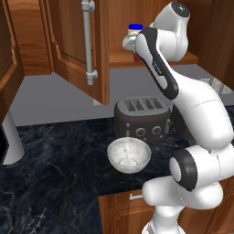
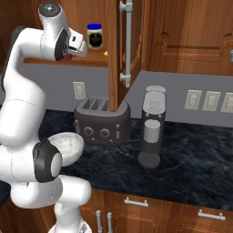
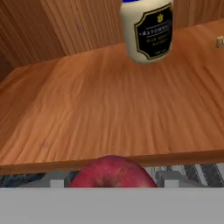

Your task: Open the cabinet. Pick the apple and banana from the cabinet and place them into the bowl. Then close the cabinet.

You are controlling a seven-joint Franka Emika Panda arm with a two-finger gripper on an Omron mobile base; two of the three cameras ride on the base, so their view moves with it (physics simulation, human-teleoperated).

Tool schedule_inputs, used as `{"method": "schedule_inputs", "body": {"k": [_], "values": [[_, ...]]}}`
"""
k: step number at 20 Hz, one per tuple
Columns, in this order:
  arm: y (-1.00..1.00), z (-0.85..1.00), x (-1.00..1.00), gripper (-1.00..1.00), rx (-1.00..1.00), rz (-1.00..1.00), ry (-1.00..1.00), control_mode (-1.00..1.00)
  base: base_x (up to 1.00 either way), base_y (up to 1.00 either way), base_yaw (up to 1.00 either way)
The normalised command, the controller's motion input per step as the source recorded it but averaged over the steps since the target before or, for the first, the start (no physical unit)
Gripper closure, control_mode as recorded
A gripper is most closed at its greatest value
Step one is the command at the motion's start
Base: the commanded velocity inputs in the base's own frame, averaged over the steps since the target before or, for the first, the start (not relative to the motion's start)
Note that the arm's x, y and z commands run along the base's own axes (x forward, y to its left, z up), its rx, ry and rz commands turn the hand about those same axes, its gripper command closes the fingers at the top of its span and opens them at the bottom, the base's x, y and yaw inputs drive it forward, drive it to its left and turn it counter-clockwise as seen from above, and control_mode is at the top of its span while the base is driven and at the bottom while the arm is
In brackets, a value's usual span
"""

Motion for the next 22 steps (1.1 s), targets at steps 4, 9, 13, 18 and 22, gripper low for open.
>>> {"method": "schedule_inputs", "body": {"k": [4,9,13,18,22], "values": [[-0.14,-0.42,-1.0,1.0,0.0,0.0,0.02,-1.0,0.0,0.0,0.0],[0.01,-0.89,-1.0,1.0,0.0,0.0,0.24,-1.0,0.0,0.0,0.0],[0.09,-1.0,-0.75,1.0,-0.01,0.02,0.29,-1.0,0.0,0.0,0.0],[0.11,-0.97,-0.04,1.0,0.0,0.03,0.21,-1.0,0.0,0.0,0.0],[0.22,-0.75,0.0,1.0,0.0,0.0,0.12,-1.0,0.0,0.0,0.0]]}}
